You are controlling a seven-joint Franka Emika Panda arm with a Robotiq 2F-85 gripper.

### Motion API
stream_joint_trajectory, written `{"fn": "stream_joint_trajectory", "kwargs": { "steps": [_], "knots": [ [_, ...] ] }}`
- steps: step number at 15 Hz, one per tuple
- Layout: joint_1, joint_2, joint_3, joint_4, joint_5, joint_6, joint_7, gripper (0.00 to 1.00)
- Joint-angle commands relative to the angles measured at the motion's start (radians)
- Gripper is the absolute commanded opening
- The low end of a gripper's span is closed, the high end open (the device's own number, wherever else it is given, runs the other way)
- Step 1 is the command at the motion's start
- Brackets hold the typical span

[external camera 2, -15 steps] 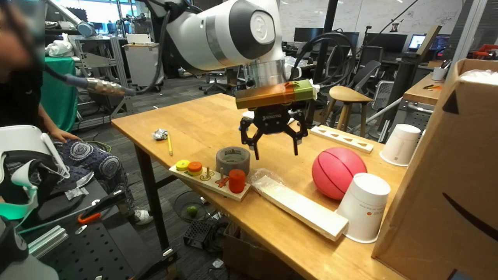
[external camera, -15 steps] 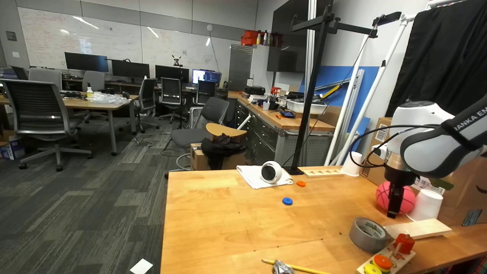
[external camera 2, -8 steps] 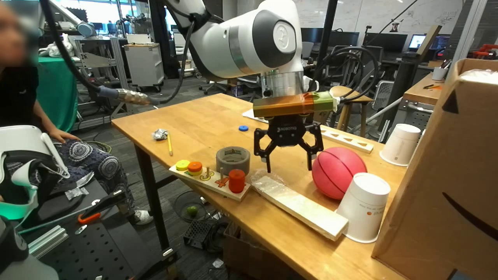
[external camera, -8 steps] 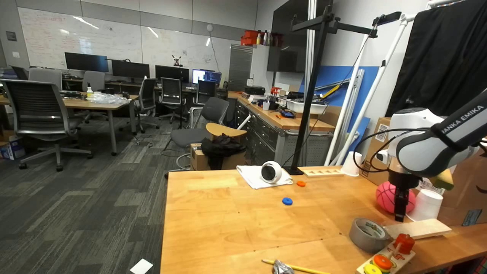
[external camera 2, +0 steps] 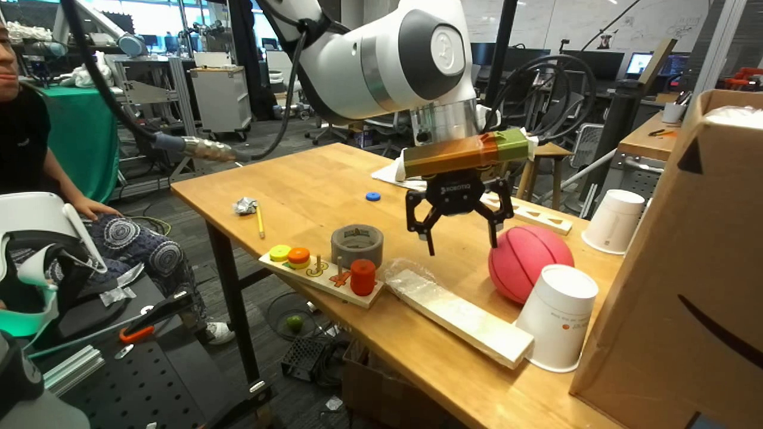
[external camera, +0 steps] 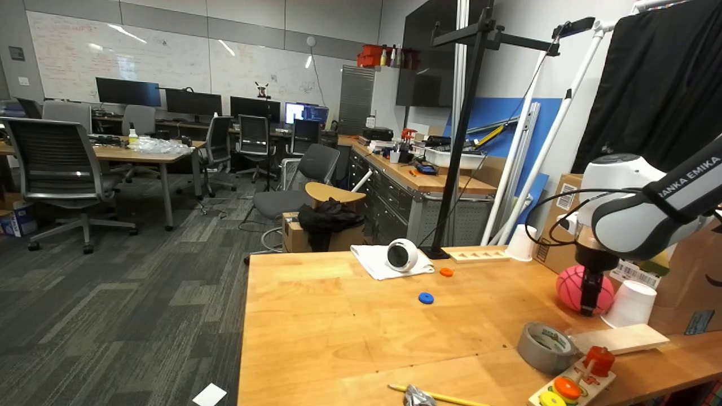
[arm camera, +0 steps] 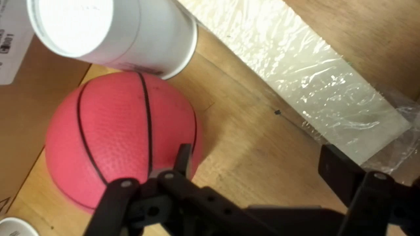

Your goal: Push the ball to the right

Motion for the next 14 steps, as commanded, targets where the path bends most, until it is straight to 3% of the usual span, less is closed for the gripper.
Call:
{"fn": "stream_joint_trajectory", "kwargs": {
  "steps": [1, 10, 14],
  "knots": [
    [0.0, 0.022, -0.011, 0.056, -0.026, 0.091, 0.046, 1.0],
    [0.01, 0.101, -0.089, 0.125, -0.291, 0.204, 0.23, 1.0],
    [0.023, 0.121, -0.129, 0.137, -0.501, 0.224, 0.338, 1.0]
  ]
}}
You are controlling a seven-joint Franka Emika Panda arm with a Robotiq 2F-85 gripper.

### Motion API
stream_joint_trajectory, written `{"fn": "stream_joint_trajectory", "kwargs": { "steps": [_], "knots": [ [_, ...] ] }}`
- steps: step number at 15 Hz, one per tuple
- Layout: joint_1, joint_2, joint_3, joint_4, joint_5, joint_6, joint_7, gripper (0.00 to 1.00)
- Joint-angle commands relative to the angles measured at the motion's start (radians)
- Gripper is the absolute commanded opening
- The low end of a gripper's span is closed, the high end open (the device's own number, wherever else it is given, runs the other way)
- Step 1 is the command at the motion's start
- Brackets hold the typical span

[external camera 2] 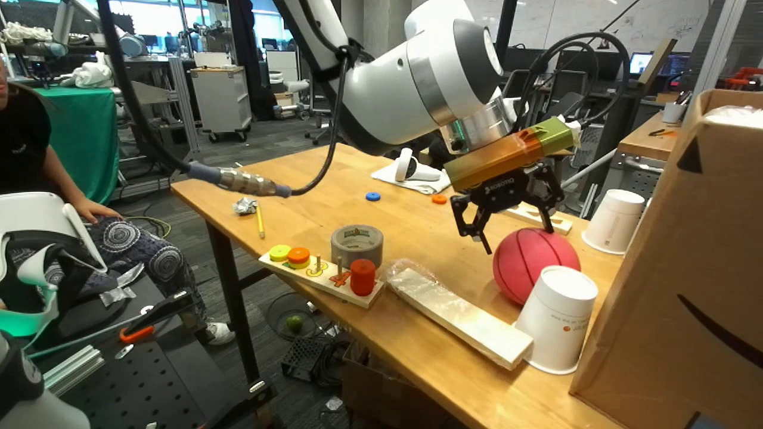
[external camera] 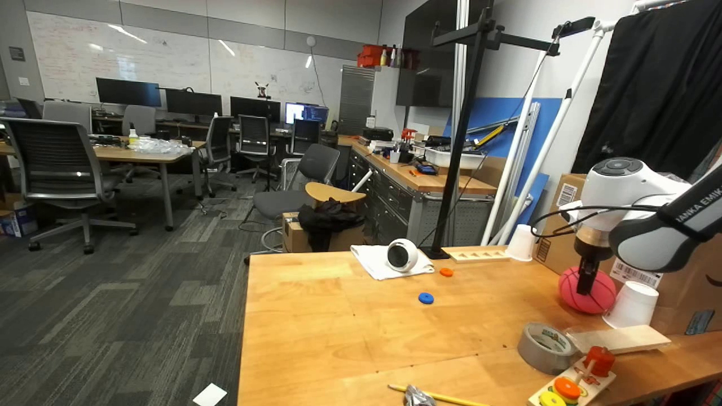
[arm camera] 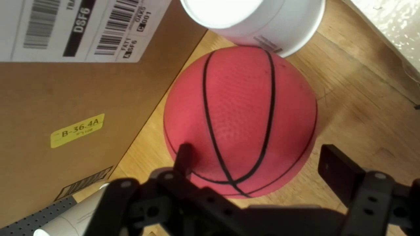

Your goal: Push the ball to the right

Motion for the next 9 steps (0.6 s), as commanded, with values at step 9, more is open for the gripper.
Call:
{"fn": "stream_joint_trajectory", "kwargs": {
  "steps": [9],
  "knots": [
    [0.144, 0.009, -0.137, 0.187, -0.927, 0.042, 0.624, 1.0]
  ]
}}
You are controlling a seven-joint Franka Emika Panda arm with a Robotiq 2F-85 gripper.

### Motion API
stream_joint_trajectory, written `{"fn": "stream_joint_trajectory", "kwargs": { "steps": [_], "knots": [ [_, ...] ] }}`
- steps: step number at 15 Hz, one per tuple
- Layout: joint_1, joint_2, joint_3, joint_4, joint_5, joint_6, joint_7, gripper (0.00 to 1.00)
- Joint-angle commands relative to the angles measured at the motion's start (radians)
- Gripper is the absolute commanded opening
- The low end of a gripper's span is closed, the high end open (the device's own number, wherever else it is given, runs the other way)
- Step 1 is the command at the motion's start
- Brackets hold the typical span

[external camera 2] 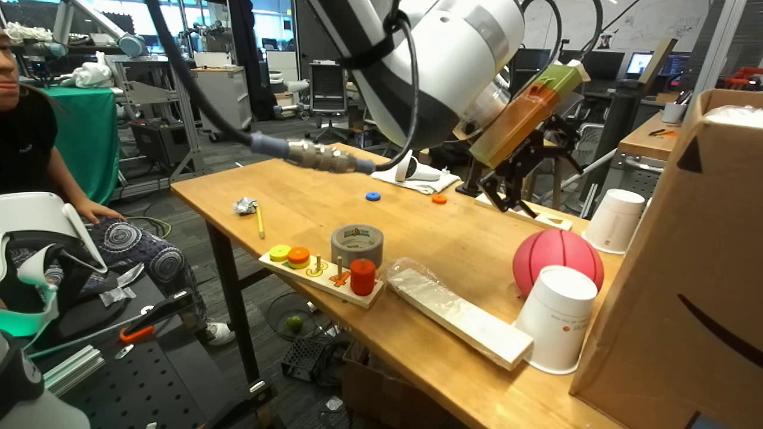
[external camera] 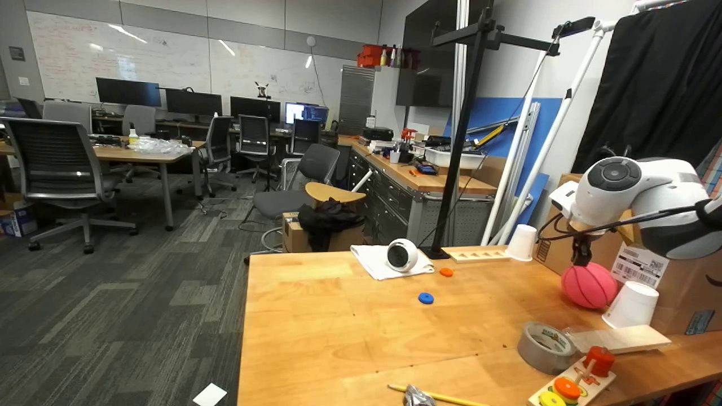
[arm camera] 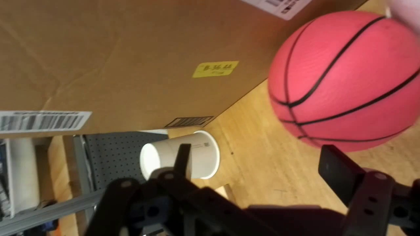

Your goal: Push the ball to the right

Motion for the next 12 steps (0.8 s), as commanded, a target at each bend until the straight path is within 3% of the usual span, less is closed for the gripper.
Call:
{"fn": "stream_joint_trajectory", "kwargs": {
  "steps": [1, 3, 4, 7, 8, 9, 10, 12],
  "knots": [
    [0.047, -0.003, -0.026, 0.079, -0.28, -0.027, 0.247, 1.0],
    [0.035, -0.02, -0.001, 0.069, -0.43, -0.083, 0.411, 1.0],
    [0.036, -0.029, -0.002, 0.044, -0.426, -0.109, 0.436, 1.0],
    [0.03, -0.076, -0.012, -0.074, -0.216, -0.066, 0.328, 1.0],
    [-0.058, -0.116, 0.085, -0.132, -0.141, -0.056, 0.261, 1.0],
    [-0.064, -0.141, 0.096, -0.18, -0.084, -0.033, 0.229, 1.0],
    [-0.013, -0.038, 0.041, -0.071, -0.17, -0.062, 0.315, 1.0],
    [-0.04, -0.077, 0.078, -0.137, -0.115, -0.052, 0.276, 1.0]
  ]
}}
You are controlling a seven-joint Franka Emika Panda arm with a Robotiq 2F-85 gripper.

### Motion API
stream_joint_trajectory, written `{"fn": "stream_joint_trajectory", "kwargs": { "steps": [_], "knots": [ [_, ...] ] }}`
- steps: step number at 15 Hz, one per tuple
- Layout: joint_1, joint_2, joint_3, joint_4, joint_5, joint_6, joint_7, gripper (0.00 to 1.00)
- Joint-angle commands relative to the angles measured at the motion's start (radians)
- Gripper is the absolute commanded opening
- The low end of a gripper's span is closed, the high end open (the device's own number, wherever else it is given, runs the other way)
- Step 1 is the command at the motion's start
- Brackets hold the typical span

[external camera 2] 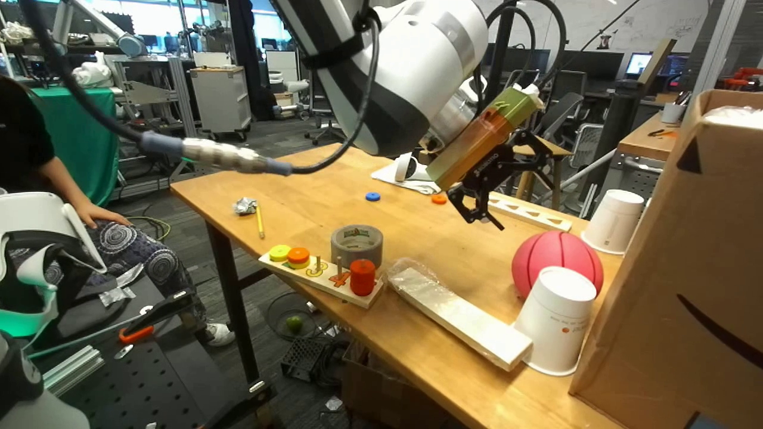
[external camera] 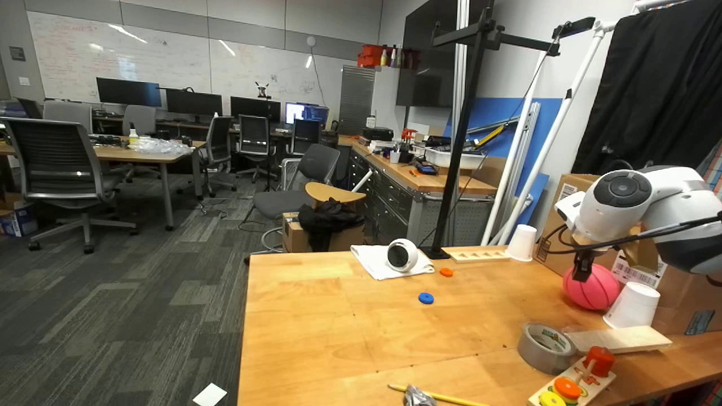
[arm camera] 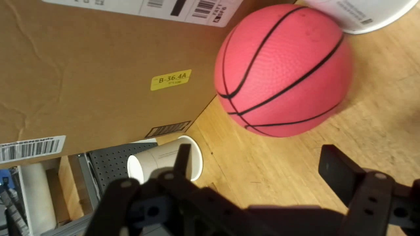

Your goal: Push the ball to the right

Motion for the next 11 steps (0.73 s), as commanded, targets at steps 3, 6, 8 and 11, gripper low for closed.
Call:
{"fn": "stream_joint_trajectory", "kwargs": {
  "steps": [3, 6, 8, 11],
  "knots": [
    [-0.005, -0.032, 0.006, -0.028, 0.007, 0.001, -0.009, 1.0],
    [-0.007, -0.035, 0.006, -0.029, 0.007, 0.003, -0.011, 1.0],
    [-0.008, -0.035, 0.006, -0.03, 0.007, 0.004, -0.011, 1.0],
    [-0.008, -0.035, 0.006, -0.03, 0.007, 0.005, -0.011, 1.0]
  ]
}}
